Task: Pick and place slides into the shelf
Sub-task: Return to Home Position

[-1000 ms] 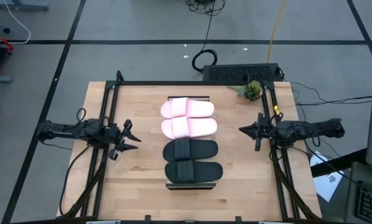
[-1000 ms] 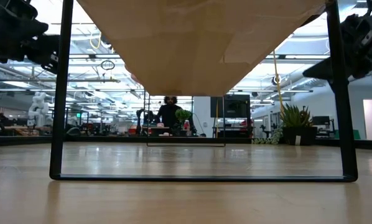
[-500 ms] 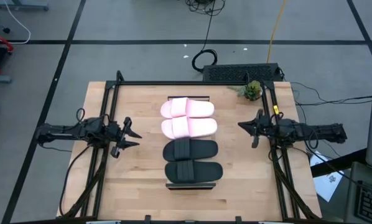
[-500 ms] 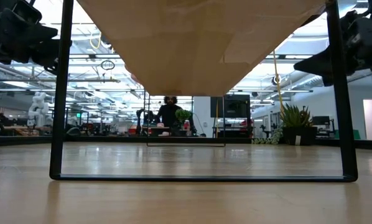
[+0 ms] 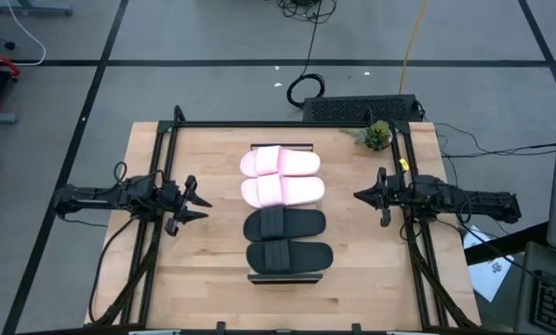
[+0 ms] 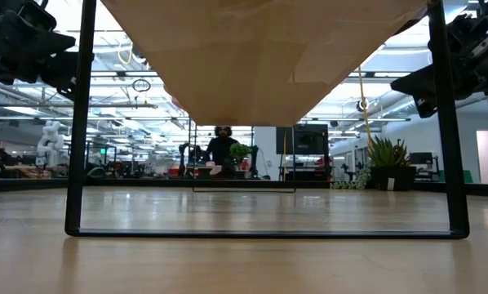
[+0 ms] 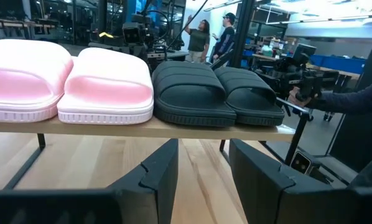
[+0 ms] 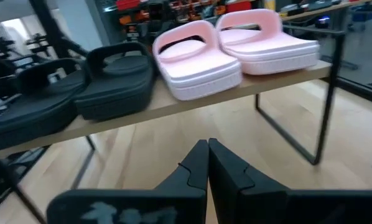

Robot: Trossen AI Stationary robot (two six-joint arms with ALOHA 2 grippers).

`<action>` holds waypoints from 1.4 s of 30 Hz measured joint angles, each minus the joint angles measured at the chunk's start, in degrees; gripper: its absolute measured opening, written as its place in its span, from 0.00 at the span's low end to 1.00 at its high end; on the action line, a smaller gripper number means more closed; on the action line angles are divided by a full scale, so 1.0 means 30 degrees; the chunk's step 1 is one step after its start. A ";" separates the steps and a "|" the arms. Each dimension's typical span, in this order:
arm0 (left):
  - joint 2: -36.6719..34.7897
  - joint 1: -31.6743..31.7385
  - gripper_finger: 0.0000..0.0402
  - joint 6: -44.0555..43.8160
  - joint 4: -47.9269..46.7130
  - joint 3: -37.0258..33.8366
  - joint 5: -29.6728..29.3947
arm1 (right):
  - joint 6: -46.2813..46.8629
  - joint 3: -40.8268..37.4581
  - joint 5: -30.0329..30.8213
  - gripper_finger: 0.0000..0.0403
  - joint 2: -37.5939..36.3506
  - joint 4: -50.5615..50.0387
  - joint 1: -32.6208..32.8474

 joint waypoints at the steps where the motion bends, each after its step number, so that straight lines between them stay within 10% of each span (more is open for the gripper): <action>1: 0.0000 0.0000 0.36 0.0000 0.0000 0.0000 -0.0007 | 0.0018 0.0000 0.0234 0.00 0.0000 -0.0250 -0.0110; 42: 0.0000 0.0000 0.36 -0.2216 0.0000 -0.0007 -0.0029 | 0.0495 -0.0105 0.0344 0.00 0.0007 0.2940 -0.0430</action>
